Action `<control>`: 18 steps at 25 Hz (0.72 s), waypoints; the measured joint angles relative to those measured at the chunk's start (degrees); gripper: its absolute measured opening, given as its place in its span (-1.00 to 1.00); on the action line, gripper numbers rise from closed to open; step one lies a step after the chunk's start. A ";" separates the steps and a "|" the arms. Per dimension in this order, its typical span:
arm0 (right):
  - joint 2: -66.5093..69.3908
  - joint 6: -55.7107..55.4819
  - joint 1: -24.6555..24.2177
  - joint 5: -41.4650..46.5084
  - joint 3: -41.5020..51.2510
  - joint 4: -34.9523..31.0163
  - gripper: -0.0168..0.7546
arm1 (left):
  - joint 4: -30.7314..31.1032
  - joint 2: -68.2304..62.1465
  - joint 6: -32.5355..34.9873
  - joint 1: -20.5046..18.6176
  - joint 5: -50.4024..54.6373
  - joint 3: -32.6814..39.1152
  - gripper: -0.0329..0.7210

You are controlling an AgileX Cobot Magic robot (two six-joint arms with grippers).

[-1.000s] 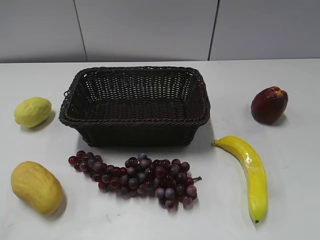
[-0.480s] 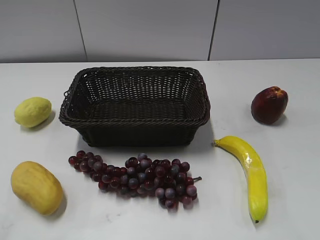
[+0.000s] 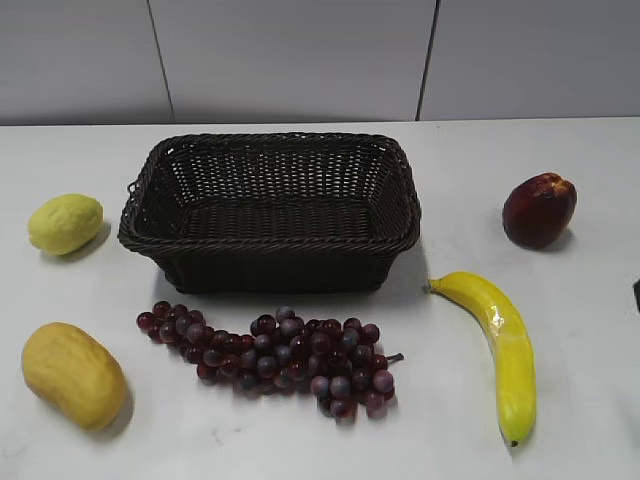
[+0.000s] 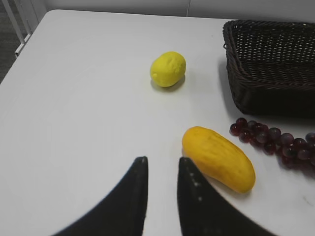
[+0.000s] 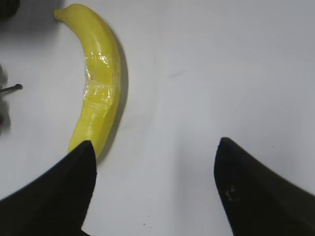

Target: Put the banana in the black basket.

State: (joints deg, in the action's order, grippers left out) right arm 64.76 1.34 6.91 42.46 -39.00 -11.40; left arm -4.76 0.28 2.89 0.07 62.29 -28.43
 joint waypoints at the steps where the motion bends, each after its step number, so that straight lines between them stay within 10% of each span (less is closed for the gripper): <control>1: 1.94 0.11 0.47 0.46 -1.13 -0.32 0.58 | 0.00 0.00 0.00 0.00 0.00 0.00 -0.38; 18: 26.73 -15.50 17.45 0.73 -12.18 9.21 0.58 | 0.00 0.00 0.00 0.00 0.00 0.00 -0.38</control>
State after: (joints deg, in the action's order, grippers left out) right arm 91.49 -14.15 24.36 43.19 -51.18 -2.19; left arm -4.76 0.28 2.89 0.07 62.29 -28.43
